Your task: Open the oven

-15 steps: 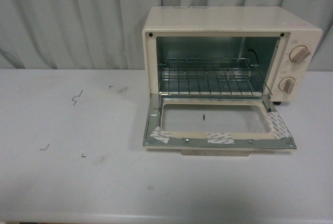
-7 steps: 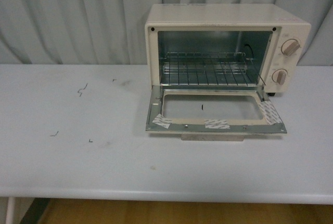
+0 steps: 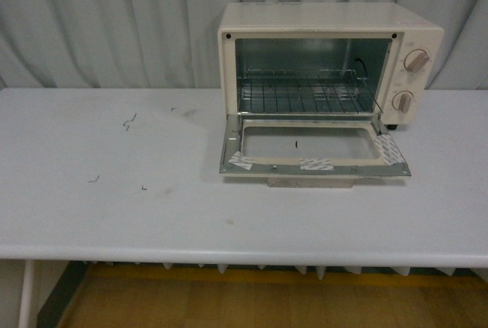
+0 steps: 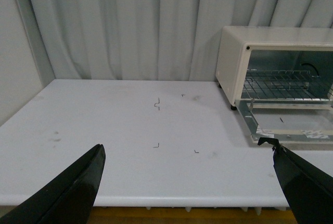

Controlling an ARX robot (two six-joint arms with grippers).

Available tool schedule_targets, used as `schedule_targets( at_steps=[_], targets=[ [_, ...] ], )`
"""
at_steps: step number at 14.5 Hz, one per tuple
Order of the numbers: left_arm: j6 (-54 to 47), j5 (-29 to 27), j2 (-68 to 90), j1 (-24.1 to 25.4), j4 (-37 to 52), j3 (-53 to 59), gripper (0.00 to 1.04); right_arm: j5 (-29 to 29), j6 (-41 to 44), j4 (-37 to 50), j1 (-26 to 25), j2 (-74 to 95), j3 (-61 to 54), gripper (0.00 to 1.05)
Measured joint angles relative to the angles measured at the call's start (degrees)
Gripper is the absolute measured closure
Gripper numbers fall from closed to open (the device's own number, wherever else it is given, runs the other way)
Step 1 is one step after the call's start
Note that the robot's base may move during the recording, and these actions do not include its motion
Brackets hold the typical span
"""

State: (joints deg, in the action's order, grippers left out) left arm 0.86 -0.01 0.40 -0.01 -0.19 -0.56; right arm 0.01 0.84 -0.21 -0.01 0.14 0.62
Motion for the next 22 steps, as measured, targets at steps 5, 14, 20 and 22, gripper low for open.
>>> schedule_targets(
  at_steps=[5,14,20,22],
  targets=[
    [0.0,0.0,0.0,0.0,0.0,0.0,0.07,0.0,0.0,0.0,0.0,0.0,0.0,0.06],
    [0.0,0.0,0.0,0.0,0.0,0.0,0.07,0.0,0.0,0.0,0.0,0.0,0.0,0.06],
    [0.0,0.0,0.0,0.0,0.0,0.0,0.07,0.0,0.0,0.0,0.0,0.0,0.0,0.06],
    [0.0,0.0,0.0,0.0,0.0,0.0,0.07,0.0,0.0,0.0,0.0,0.0,0.0,0.06]
  ],
)
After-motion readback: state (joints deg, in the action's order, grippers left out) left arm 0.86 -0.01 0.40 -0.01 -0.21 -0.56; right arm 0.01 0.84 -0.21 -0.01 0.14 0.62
